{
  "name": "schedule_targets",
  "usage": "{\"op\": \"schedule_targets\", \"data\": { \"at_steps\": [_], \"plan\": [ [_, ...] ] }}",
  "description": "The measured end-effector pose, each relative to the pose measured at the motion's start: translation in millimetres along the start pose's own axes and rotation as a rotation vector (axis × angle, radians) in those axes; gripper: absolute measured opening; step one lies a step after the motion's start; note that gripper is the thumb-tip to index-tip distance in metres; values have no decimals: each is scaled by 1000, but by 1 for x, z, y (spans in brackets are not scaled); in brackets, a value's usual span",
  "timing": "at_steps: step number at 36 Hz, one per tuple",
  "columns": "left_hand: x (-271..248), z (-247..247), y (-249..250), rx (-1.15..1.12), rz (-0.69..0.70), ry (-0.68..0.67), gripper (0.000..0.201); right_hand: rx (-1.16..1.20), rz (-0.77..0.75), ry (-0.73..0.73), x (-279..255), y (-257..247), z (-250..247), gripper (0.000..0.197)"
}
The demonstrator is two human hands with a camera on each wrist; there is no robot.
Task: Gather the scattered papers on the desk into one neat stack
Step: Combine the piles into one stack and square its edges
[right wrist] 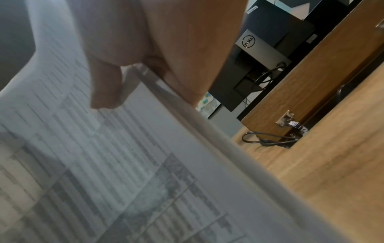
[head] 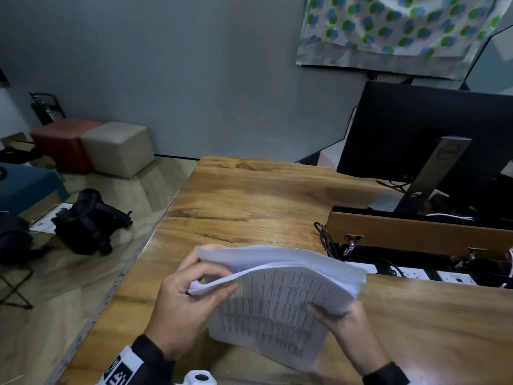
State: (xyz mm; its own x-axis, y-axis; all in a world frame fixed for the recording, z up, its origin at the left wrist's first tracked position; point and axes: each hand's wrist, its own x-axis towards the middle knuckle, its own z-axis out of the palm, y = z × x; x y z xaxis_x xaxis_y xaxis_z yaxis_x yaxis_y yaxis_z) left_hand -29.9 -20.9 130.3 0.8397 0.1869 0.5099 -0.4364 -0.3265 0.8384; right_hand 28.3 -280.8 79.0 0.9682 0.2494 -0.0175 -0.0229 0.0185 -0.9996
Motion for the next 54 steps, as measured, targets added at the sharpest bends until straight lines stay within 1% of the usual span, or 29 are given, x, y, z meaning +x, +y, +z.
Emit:
{"op": "schedule_targets", "data": {
  "at_steps": [2,4,6,7,8,10,11,14,15,16,19,21,22,23,25,27,28,29,33,38,39,42,44,46,49,50,52,53,54],
  "plan": [
    [2,4,10,-8,20,38,12,23,-49,26,0,-4,2,30],
    [3,3,22,3,46,76,15,48,-84,37,0,-7,0,28],
    [4,2,26,17,84,89,12,49,-69,32,-2,-9,-3,20],
    [5,2,23,16,78,86,12,38,-54,22,-3,-10,-2,22],
    [5,2,17,3,53,83,16,23,-37,6,-2,-3,-5,34],
    [2,5,0,-45,-31,110,31,-28,7,-25,1,7,-8,58],
    [1,6,-6,-91,-79,124,40,-41,41,-29,2,8,-6,63],
    [-1,9,-20,-262,-241,105,83,-76,49,-34,6,12,-4,41],
    [0,8,-24,-302,-304,83,91,-95,36,-28,8,11,-4,38],
    [1,7,-29,-318,-353,49,93,-103,20,-30,9,11,-5,36],
    [5,2,-44,-289,-442,-51,80,-76,8,-26,9,3,-3,45],
    [8,-1,-45,-277,-432,-94,67,-59,-13,-30,8,-3,-5,53],
    [9,-1,-45,-289,-414,-108,61,-46,-24,-31,7,-5,-6,49],
    [9,-1,-44,-316,-397,-117,60,-34,-29,-34,5,-8,-8,42],
    [9,0,-44,-376,-394,-132,71,-42,-17,-67,0,-12,-11,32],
    [5,5,-47,-385,-431,-161,80,-72,16,-105,-3,-10,-11,47],
    [2,8,-47,-374,-447,-169,76,-61,41,-103,-3,-7,-10,57],
    [0,11,-48,-349,-454,-175,69,-45,64,-84,-2,-3,-8,58],
    [-4,23,-41,-302,-425,-126,54,31,58,-21,-2,2,1,43],
    [1,20,-15,-378,-268,-67,46,92,-127,59,-9,-22,-1,48],
    [0,18,-14,-402,-255,-80,51,86,-149,54,-11,-23,-3,54],
    [-3,12,-27,-420,-293,-108,71,3,-107,-2,-13,-14,-11,93],
    [-5,12,-38,-370,-356,-135,73,-16,-34,-28,-9,-6,-12,98],
    [-8,17,-47,-357,-403,-167,67,4,35,-44,-7,0,-10,92],
    [-6,25,-41,-375,-412,-109,68,-11,16,-38,-5,-9,-5,56],
    [-3,26,-36,-377,-373,-80,61,-6,-8,-29,-6,-18,-2,47],
    [4,25,-19,-366,-295,-58,43,9,-50,-5,-8,-28,-4,42],
    [7,24,-11,-354,-254,-60,40,20,-62,13,-10,-31,-5,42],
    [7,25,-11,-350,-225,-63,44,38,-70,21,-12,-32,-5,41]
  ]
}}
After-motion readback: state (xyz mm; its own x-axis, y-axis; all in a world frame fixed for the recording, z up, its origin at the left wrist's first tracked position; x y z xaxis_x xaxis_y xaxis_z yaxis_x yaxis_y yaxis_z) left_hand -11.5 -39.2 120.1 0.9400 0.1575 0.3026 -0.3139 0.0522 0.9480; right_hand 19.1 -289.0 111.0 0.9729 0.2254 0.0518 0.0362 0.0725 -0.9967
